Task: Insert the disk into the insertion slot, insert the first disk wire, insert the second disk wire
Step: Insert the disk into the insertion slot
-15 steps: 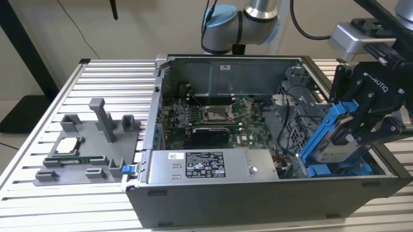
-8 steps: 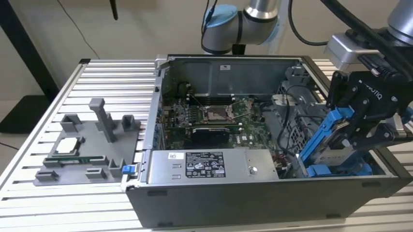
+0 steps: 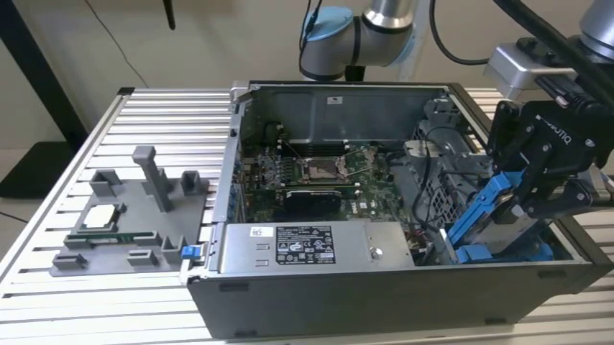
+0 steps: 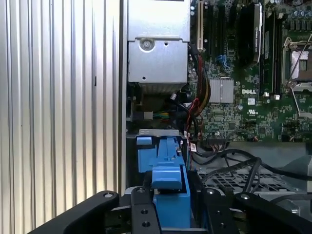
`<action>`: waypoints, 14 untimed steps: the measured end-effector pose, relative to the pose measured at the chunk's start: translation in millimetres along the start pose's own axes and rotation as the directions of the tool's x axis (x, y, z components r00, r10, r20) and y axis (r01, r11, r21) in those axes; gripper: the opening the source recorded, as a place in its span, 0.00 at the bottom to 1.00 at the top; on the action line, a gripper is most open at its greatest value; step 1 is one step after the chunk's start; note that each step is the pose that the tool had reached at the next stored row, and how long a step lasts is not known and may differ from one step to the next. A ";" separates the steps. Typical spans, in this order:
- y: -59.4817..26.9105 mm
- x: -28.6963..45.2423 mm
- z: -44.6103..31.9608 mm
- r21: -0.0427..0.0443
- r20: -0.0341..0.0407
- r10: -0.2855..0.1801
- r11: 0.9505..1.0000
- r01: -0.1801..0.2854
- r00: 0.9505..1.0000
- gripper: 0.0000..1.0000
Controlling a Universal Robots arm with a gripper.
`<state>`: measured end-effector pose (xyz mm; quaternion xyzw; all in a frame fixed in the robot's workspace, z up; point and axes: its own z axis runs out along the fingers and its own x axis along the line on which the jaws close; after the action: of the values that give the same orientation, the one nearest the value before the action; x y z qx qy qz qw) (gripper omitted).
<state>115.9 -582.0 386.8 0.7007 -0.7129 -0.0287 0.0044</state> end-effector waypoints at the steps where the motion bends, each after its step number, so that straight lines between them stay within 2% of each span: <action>1: 0.0 0.0 0.0 0.000 0.000 0.000 1.000 0.000 1.000 1.00; 4: -0.1 -0.1 0.3 0.001 0.000 0.000 1.000 0.000 1.000 1.00; 5: -0.1 -0.1 0.4 0.001 0.000 0.000 1.000 0.000 1.000 0.00; 8: 0.0 0.0 0.5 0.001 0.002 0.000 1.000 0.000 1.000 0.00; 9: 0.0 0.1 0.6 0.001 0.006 0.000 1.000 0.000 1.000 0.00; 10: 0.0 0.1 0.6 0.001 0.012 -0.001 1.000 0.001 1.000 0.00; 12: 0.0 0.0 0.4 0.002 0.030 -0.001 1.000 0.001 1.000 0.00; 13: 0.1 0.1 0.3 0.004 0.036 -0.002 1.000 0.002 0.999 0.00; 14: 0.2 0.0 0.4 0.004 0.038 -0.002 1.000 0.002 0.999 0.00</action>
<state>115.8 -582.0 386.3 0.7006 -0.7123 -0.0405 -0.0105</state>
